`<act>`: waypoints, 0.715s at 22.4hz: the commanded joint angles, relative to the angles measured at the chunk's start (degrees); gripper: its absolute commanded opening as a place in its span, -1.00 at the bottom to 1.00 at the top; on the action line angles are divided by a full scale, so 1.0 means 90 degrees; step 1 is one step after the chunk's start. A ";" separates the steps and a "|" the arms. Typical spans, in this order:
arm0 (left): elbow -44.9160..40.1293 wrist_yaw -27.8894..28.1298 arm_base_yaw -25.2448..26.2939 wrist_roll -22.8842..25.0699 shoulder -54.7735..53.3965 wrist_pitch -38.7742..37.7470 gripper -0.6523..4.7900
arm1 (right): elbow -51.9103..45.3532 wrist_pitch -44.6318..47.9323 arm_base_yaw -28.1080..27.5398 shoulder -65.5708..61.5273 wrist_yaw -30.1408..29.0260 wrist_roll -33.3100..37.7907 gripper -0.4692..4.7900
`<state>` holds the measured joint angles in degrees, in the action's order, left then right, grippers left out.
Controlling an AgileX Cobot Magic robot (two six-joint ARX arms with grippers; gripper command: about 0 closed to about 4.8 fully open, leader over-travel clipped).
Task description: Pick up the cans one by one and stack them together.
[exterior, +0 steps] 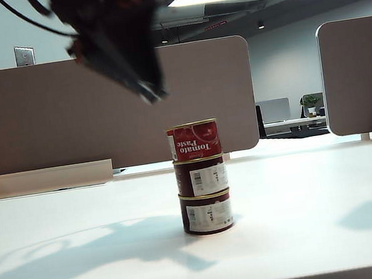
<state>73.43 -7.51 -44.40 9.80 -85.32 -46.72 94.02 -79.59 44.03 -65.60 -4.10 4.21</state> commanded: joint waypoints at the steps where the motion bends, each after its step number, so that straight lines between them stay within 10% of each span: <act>1: 0.0000 -0.0160 0.0005 -0.0109 0.0529 -0.0505 -0.71 | 0.0017 0.0068 0.0002 0.0073 0.0070 -0.0211 -0.83; 7: -0.0012 0.0029 0.0005 -0.0682 0.1843 -0.0277 -0.78 | -0.0005 0.0782 0.0000 0.0784 0.0692 -0.0357 -0.83; 16: -0.1032 0.1013 -0.0002 -0.1331 0.3361 0.2458 -0.78 | -0.2421 0.4405 -0.0002 0.3099 0.0850 -0.1253 -0.83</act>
<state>65.98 0.30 -44.42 -2.04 -55.77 -28.77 74.67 -46.15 44.01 -39.40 3.36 -5.41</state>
